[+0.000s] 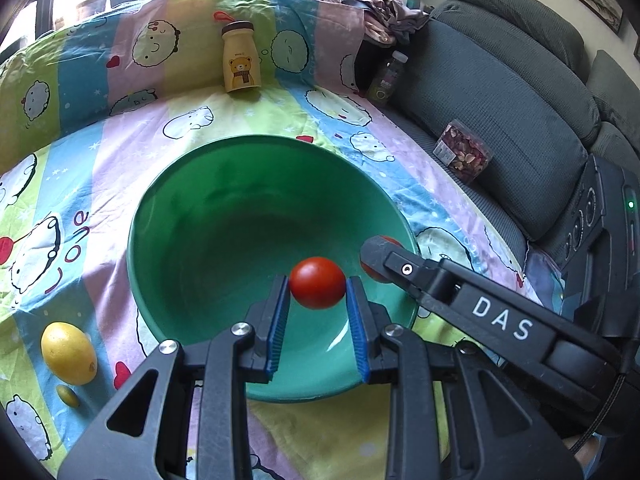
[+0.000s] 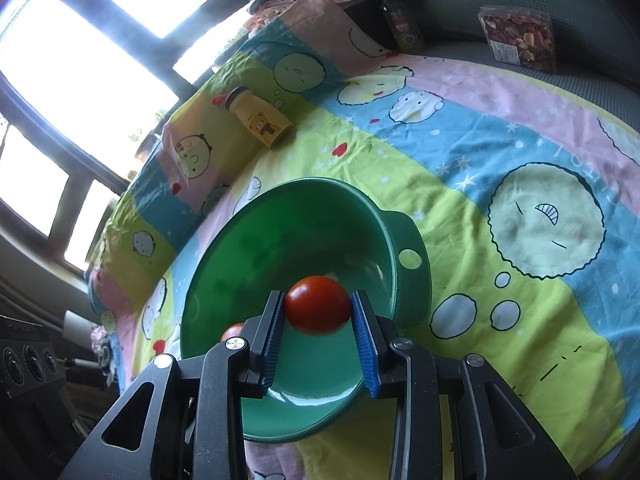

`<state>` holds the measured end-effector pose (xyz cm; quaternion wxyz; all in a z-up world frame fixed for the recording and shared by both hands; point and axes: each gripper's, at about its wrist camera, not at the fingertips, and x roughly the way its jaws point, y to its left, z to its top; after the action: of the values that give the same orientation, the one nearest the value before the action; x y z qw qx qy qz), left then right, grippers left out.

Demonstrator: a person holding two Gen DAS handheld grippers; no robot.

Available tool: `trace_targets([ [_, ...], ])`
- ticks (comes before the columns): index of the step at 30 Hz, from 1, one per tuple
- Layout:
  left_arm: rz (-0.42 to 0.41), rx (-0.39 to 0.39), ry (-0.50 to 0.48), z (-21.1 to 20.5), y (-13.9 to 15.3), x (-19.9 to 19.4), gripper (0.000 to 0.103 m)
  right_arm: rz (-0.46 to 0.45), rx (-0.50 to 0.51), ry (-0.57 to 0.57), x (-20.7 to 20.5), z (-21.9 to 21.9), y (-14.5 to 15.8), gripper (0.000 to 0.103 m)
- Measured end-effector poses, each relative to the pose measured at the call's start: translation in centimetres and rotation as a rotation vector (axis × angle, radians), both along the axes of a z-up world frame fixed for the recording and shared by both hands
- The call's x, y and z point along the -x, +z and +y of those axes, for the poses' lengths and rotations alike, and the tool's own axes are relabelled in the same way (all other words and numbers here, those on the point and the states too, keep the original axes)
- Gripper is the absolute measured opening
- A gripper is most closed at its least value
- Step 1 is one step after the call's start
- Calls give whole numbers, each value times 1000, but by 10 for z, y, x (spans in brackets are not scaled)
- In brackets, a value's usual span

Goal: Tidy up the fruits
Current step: 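Lower both held tomatoes over the inside of the green bowl, then open both grippers to drop the tomatoes into the bowl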

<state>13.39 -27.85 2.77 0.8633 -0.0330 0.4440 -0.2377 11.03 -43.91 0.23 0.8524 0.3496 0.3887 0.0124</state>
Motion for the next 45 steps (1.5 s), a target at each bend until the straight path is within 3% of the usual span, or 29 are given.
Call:
trace_targets([
  [33,61,-58,68,10,-16,-8,29,64,73,44,-11,16,-3,36],
  [45,22,-52,90,24,-3,5,32,41,83,45,-8,17,2,36],
])
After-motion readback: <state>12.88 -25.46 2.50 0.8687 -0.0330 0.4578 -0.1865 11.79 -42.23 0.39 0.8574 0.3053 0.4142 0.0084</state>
